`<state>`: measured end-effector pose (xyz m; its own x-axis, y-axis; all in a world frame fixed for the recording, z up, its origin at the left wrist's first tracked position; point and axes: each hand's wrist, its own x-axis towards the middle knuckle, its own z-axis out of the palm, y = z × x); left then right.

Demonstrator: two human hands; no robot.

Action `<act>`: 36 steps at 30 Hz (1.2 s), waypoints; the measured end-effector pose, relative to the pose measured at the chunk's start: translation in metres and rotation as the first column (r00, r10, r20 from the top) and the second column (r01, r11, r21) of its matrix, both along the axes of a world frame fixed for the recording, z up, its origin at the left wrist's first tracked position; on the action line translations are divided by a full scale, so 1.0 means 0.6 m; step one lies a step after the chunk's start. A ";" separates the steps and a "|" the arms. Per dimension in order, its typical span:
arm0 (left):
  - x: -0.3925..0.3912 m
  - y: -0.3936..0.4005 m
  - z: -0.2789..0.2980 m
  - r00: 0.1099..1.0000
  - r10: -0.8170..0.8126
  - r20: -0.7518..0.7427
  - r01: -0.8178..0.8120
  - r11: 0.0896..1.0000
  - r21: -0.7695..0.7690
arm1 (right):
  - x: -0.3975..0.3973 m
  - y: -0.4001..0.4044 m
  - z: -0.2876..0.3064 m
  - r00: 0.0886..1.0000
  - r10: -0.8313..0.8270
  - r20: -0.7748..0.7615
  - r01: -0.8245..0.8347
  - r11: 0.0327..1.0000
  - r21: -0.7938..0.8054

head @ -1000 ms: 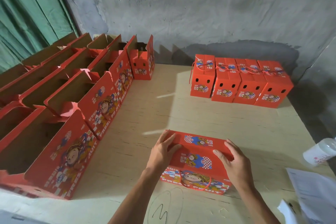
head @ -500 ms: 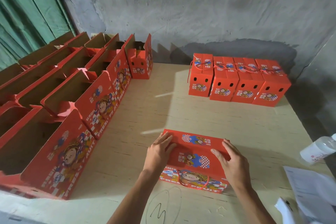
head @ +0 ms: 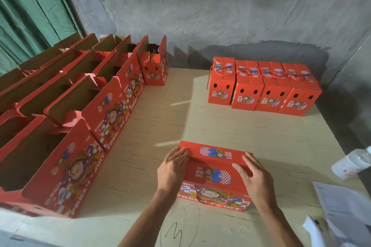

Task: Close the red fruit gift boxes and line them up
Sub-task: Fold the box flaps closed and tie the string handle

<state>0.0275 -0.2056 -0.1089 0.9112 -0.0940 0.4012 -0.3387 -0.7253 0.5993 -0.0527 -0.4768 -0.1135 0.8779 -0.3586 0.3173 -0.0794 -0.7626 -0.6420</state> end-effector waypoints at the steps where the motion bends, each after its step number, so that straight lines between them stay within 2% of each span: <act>1: 0.002 0.002 0.002 0.998 -0.028 0.053 0.024 0.998 0.066 | -0.001 0.001 -0.001 1.000 0.019 0.003 -0.019 0.999 -0.037; 3: 0.008 0.009 0.004 0.986 -0.096 0.133 0.075 0.985 0.157 | -0.001 0.003 -0.001 0.999 0.042 0.017 -0.041 0.995 -0.095; 12: 0.004 0.002 0.007 0.934 -0.243 0.263 0.191 0.959 0.207 | -0.007 -0.002 0.000 0.995 0.094 0.018 -0.090 0.982 -0.168; 18: 0.000 -0.004 0.011 0.966 -0.193 0.174 0.175 0.978 0.114 | -0.011 0.009 -0.014 0.989 0.016 0.149 0.018 0.975 -0.220; 27: -0.012 -0.014 0.009 0.979 -0.162 0.123 0.149 0.982 0.112 | -0.018 0.009 -0.003 0.994 0.049 0.100 -0.024 0.971 -0.238; 32: 0.004 -0.029 0.018 0.921 -0.340 0.189 0.311 0.936 0.167 | -0.023 0.006 -0.004 0.993 0.070 0.095 -0.046 0.972 -0.232; 36: 0.015 -0.061 0.022 0.890 -0.433 0.144 0.419 0.900 0.119 | -0.022 0.005 -0.006 0.991 0.057 0.122 -0.030 0.976 -0.216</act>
